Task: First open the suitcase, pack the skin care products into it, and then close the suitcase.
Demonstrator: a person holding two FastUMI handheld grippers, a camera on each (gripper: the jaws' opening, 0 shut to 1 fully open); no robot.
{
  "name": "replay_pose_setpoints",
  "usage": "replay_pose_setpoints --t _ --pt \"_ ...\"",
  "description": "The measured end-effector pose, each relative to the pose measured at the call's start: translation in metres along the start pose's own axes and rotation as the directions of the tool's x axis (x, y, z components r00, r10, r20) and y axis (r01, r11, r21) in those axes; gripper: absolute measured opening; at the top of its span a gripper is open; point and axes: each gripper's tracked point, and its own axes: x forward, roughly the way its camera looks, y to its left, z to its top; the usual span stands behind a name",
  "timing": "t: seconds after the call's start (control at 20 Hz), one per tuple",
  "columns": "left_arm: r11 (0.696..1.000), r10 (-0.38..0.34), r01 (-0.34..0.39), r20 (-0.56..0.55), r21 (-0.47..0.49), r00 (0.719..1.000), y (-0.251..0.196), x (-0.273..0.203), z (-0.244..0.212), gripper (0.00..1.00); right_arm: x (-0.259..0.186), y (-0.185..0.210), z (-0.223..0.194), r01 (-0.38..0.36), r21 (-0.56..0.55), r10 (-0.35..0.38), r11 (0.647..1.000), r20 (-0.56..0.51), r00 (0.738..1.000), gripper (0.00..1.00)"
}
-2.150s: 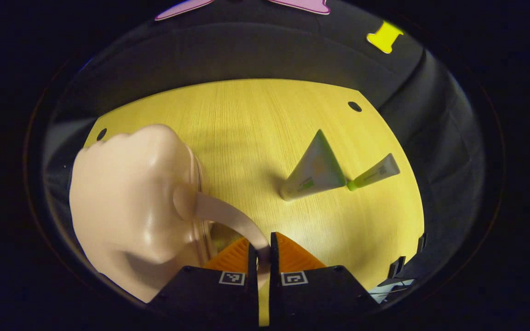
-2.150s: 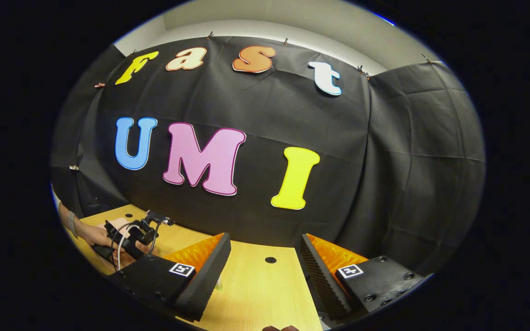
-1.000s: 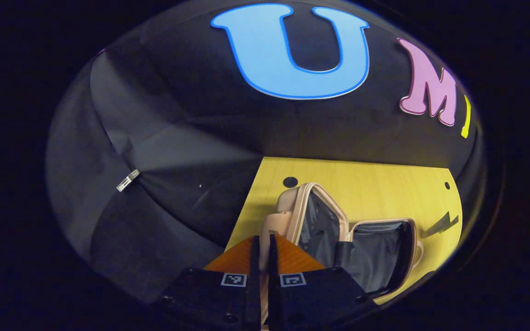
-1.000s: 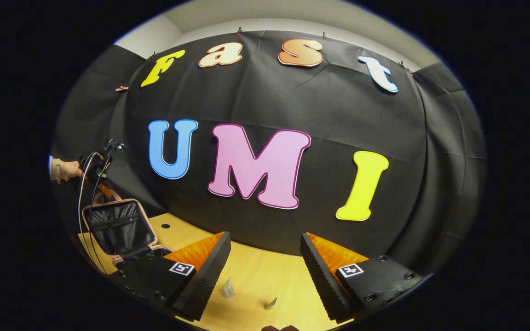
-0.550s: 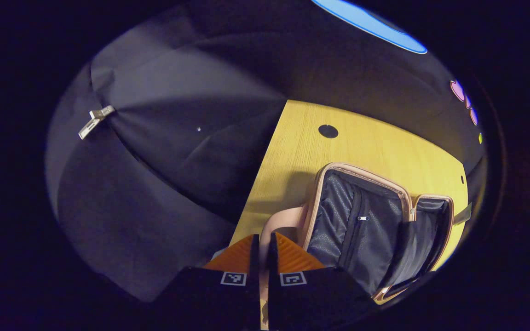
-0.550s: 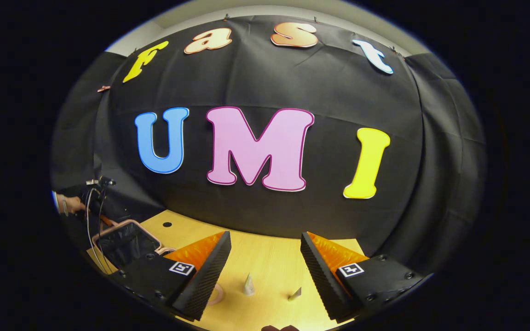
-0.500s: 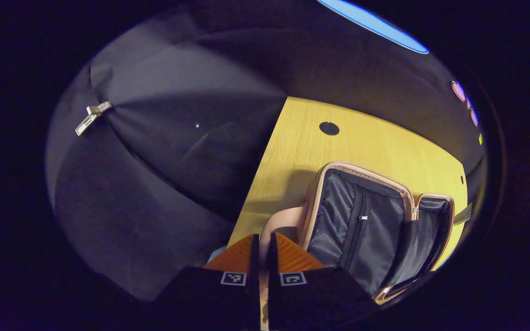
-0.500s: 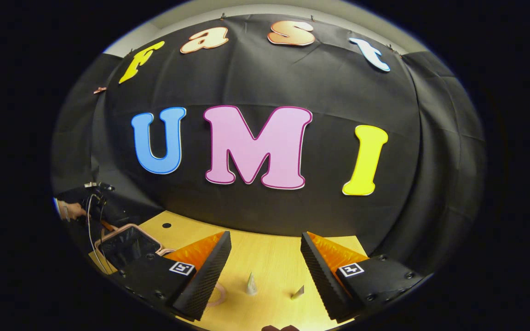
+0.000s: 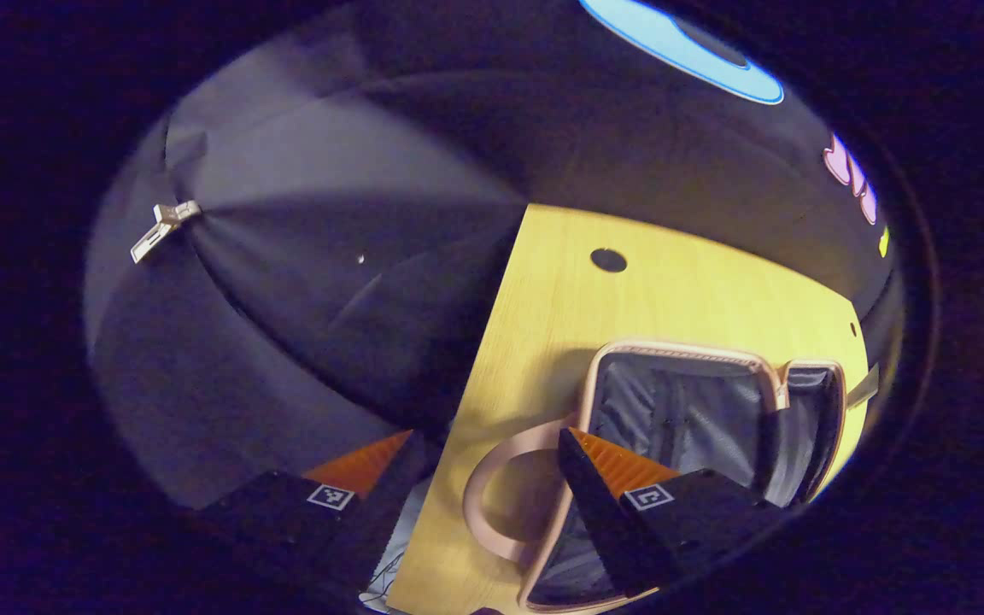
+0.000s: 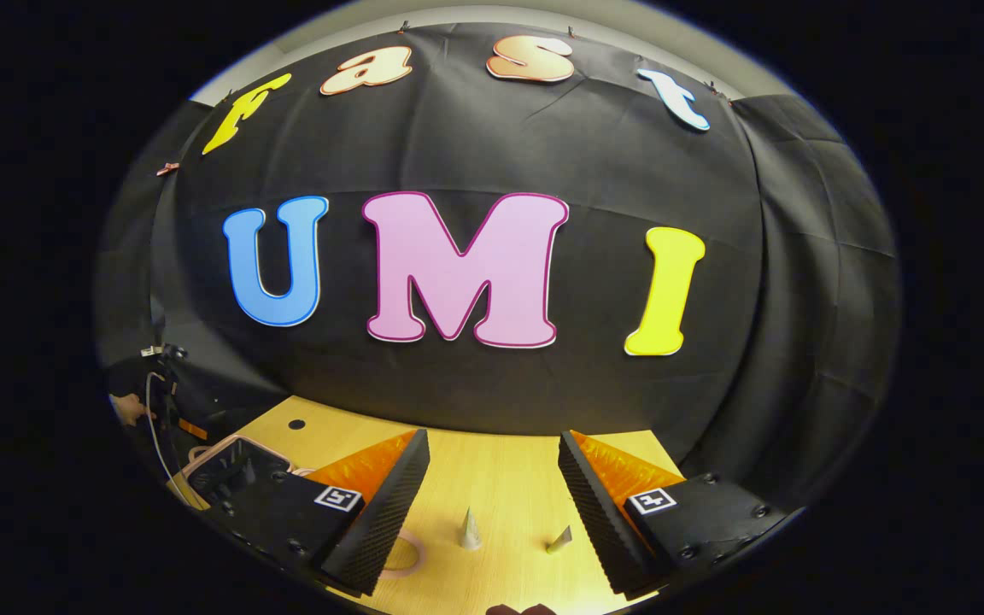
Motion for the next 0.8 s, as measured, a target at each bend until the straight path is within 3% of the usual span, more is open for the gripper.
replay_pose_setpoints --t 0.15,0.35,0.45,0.55,0.65,0.75,0.8 --pt "0.990 -0.141 0.138 0.201 0.029 0.969 -0.074 -0.051 0.044 0.97 0.003 -0.015 -0.003 0.041 -0.027 -0.040 0.999 0.031 0.999 0.97" --pt "0.950 -0.309 0.260 0.393 0.173 0.866 -0.190 -0.137 0.086 0.97 0.007 -0.036 -0.001 0.078 -0.038 -0.075 0.996 0.077 0.994 0.96" --pt "0.924 -0.381 0.320 0.431 0.209 0.818 -0.253 -0.177 0.090 0.96 0.007 -0.046 0.005 0.084 -0.041 -0.079 0.996 0.109 0.991 0.96" --pt "0.889 -0.458 0.388 0.477 0.242 0.751 -0.316 -0.219 0.091 0.96 0.008 -0.056 0.009 0.084 -0.034 -0.079 0.996 0.129 0.988 0.97" --pt "0.857 -0.515 0.413 0.499 0.308 0.697 -0.373 -0.238 0.086 0.96 0.010 -0.066 0.007 0.073 -0.038 -0.068 0.997 0.130 0.989 0.96" --pt "0.814 -0.579 0.442 0.464 0.376 0.670 -0.432 -0.241 0.067 0.96 0.012 -0.075 0.004 0.063 -0.043 -0.057 0.997 0.129 0.990 0.96" --pt "0.778 -0.625 0.485 0.413 0.398 0.663 -0.462 -0.240 0.053 0.96 0.013 -0.077 0.000 0.052 -0.032 -0.048 0.998 0.122 0.991 0.96"
